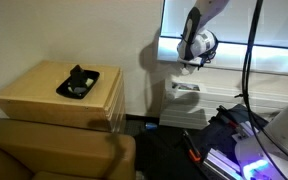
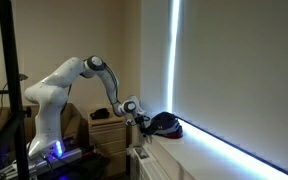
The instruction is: Move the caps to the right
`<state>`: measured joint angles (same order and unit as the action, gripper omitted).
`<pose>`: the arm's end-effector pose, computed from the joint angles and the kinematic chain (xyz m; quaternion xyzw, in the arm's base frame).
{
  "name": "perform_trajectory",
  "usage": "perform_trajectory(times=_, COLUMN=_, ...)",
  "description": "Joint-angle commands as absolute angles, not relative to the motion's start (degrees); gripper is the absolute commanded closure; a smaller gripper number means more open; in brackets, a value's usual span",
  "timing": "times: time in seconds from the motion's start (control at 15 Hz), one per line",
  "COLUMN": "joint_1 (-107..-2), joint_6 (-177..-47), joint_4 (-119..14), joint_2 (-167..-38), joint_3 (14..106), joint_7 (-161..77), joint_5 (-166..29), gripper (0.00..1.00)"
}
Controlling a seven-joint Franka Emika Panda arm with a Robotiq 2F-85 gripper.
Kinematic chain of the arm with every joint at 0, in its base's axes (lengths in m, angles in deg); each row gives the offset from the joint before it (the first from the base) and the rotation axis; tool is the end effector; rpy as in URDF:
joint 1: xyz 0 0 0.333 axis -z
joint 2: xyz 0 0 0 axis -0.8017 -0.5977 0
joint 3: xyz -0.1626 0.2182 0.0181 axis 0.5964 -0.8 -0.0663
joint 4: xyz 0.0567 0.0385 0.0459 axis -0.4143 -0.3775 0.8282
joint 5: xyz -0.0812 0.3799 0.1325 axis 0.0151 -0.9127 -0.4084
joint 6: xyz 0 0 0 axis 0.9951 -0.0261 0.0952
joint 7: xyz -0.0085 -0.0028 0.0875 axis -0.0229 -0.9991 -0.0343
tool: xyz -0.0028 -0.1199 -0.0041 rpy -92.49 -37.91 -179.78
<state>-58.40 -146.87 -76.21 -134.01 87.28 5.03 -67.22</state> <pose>0.5130 -0.2771 0.0452 0.8325 -0.5096 0.1326 0.1721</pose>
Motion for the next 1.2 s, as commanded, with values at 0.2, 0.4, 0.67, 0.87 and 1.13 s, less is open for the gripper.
perform_trajectory(times=0.2, joint_1=-65.7, joint_6=-150.7, joint_4=-75.3, joint_2=-137.8, joint_3=97.1, joint_7=5.9, joint_5=-71.1, gripper=0.0)
perform_trajectory(times=0.4, joint_1=-70.2, joint_6=-149.7, joint_4=-77.5, joint_2=-137.5, joint_3=101.4, joint_7=4.8, joint_5=-70.5, gripper=0.0)
perform_trajectory(times=0.67, joint_1=-77.9, joint_6=-148.4, joint_4=-82.3, joint_2=-137.3, joint_3=109.2, joint_7=3.7, joint_5=-69.8, gripper=0.0)
perform_trajectory(times=0.87, joint_1=-81.6, joint_6=-149.0, joint_4=-82.8, joint_2=-137.7, joint_3=116.3, joint_7=2.3, joint_5=-70.5, gripper=0.0)
perform_trajectory(times=1.13, joint_1=-80.7, joint_6=-144.4, joint_4=-81.1, joint_2=-138.3, joint_3=117.9, joint_7=-1.5, joint_5=-70.5, gripper=0.0)
